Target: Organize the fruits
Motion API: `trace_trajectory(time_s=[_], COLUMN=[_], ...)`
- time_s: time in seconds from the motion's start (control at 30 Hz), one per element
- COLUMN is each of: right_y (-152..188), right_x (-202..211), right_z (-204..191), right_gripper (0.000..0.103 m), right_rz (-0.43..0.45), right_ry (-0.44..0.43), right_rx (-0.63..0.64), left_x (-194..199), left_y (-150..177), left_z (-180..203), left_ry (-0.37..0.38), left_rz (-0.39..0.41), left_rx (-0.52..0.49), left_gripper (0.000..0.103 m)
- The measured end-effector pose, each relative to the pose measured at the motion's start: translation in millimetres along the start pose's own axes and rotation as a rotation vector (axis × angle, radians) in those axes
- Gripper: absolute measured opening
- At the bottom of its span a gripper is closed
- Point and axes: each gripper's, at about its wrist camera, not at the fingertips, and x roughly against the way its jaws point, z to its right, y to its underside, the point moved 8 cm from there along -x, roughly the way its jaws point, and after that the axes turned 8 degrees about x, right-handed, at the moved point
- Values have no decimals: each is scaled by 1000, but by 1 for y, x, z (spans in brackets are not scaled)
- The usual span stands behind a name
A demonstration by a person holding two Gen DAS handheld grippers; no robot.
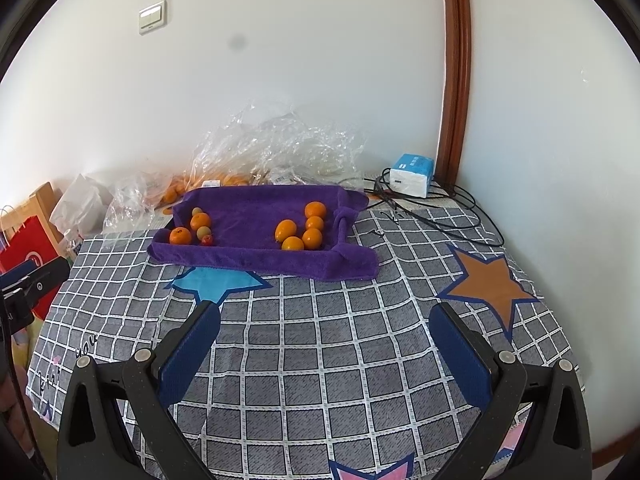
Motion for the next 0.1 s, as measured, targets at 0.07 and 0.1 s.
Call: trace_trajectory(time_s=[0.07,0.1], right_y=[0,0], right_x=[0,-1], right_z=[1,1], right_gripper=[103,103], right_rz=[4,4], right_ry=[3,4], right_rx=[4,6], left_x=[-3,-7], left_y=[1,1], left_z=[1,1], left_ry=[0,-4], left_rz=[-2,-8], left_rx=[-1,-4], left_gripper=[97,97])
